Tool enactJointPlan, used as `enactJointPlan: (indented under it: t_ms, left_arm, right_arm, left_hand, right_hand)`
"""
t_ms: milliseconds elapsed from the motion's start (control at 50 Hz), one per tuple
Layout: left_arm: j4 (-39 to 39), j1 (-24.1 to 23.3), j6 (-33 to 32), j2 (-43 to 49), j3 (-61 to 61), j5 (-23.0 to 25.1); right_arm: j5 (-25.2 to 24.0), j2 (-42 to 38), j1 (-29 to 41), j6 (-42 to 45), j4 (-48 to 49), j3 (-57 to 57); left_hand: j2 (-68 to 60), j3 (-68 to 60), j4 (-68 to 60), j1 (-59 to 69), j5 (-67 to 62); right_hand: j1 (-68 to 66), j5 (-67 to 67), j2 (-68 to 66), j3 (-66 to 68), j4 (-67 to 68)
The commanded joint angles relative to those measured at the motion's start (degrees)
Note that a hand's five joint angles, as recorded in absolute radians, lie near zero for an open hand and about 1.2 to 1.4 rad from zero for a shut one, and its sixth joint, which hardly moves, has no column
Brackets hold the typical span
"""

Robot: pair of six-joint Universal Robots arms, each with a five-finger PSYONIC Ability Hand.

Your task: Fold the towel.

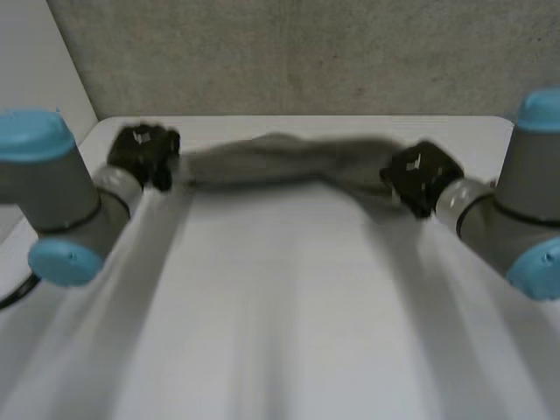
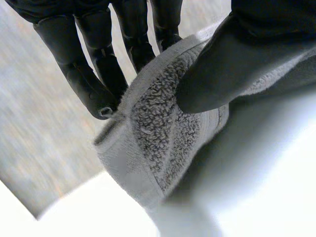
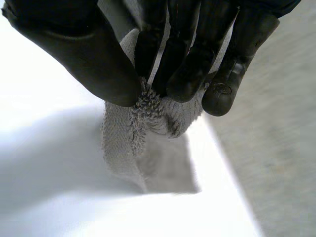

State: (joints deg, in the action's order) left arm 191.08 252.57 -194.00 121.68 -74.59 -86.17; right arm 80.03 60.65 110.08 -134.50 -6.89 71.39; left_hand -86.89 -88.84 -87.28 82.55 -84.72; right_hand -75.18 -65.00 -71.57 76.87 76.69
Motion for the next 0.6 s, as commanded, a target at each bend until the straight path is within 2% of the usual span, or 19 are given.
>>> enactJointPlan:
  t_ms: [20,140,260,280,300,340,420,480,600]
  left_arm:
    - [2.5,0.4,-8.1,-1.2,-14.9,0.7]
    - [4.0,2.1,-10.8,-3.8,-20.5,2.8]
    - [7.5,3.5,-10.7,-7.2,-24.5,4.5]
    - [8.0,3.5,-10.6,-7.6,-24.9,4.5]
    - [8.0,3.5,-10.6,-7.6,-24.9,4.5]
    - [8.2,3.6,-10.6,-8.0,-25.5,4.5]
    - [8.2,3.6,-10.6,-8.2,-25.9,4.4]
    - [8.1,3.6,-10.5,-8.5,-26.0,4.4]
    - [8.1,3.8,-10.3,-10.4,-26.5,4.3]
  right_arm:
    - [-1.4,-0.1,-0.2,-0.3,3.2,12.1]
    - [-3.1,0.7,-3.0,-1.6,6.7,16.9]
    - [-3.4,3.3,-4.4,-10.0,9.3,20.3]
    - [-3.4,3.6,-4.6,-11.2,9.9,21.1]
    - [-3.4,3.6,-4.6,-11.2,9.9,21.1]
    - [-3.3,4.0,-5.2,-12.4,10.4,22.3]
    - [-3.4,5.4,-6.1,-13.0,10.6,23.2]
    - [-3.5,8.2,-7.1,-13.2,10.8,24.4]
    - [-6.1,15.5,-8.6,-16.7,13.0,27.3]
  left_hand:
    - [6.9,8.8,7.3,-2.6,14.7]
    - [6.9,8.8,7.3,-2.6,14.7]
    - [6.9,8.8,7.3,-2.6,14.7]
    - [6.9,8.8,7.3,-2.6,14.7]
    - [6.9,8.8,7.3,-2.6,14.7]
    - [6.9,8.8,7.3,-2.6,14.7]
    - [6.9,8.8,7.3,-2.6,14.7]
    - [6.9,8.8,7.3,-2.6,14.7]
    - [6.9,8.8,7.3,-2.6,14.7]
  right_hand:
    - [-4.8,-5.0,-8.4,3.1,3.3]
    - [-4.8,-5.0,-8.4,3.1,3.3]
    - [-4.8,-5.0,-8.4,3.1,3.3]
    - [0.8,0.6,-2.8,-2.5,-2.3]
    - [0.8,0.7,-2.8,-2.5,-2.4]
    - [29.1,29.0,25.5,-30.8,-30.7]
    - [35.3,35.1,31.7,-37.0,-36.8]
    - [45.0,44.8,41.4,-46.7,-46.5]
    - [47.1,46.9,43.5,-48.8,-48.6]
